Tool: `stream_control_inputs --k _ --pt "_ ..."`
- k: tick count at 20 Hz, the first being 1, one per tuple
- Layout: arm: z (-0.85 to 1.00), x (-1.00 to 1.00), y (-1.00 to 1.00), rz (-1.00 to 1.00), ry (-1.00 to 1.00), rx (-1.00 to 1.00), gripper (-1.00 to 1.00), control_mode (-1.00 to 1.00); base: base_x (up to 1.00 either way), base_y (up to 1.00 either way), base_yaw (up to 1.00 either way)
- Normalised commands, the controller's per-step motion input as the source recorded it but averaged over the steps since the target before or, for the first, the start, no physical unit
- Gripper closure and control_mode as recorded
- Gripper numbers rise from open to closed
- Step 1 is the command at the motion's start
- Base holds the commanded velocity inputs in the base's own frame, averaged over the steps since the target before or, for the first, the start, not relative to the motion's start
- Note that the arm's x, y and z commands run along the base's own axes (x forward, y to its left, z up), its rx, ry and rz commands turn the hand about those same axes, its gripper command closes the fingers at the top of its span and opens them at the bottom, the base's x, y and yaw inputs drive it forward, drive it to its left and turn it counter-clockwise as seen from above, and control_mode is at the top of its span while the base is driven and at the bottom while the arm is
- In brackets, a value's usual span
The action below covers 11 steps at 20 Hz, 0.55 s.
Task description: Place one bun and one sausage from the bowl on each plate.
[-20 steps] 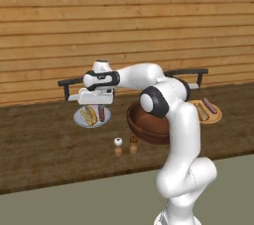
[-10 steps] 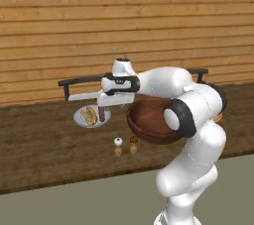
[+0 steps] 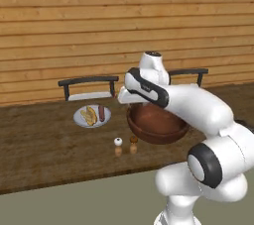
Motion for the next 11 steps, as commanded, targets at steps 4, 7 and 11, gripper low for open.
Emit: stream_control_inputs --k 4,7,11 --pt "0.39 -0.57 -0.63 -0.06 -0.01 -0.05 -1.0 -1.0 0.0 0.0 0.0" --pt "0.11 -0.62 -0.68 -0.07 -0.06 -0.11 -1.0 -1.0 0.0 0.0 0.0" --pt "0.2 -0.66 -0.63 -0.07 0.0 -0.05 -1.0 -1.0 0.0 0.0 0.0"
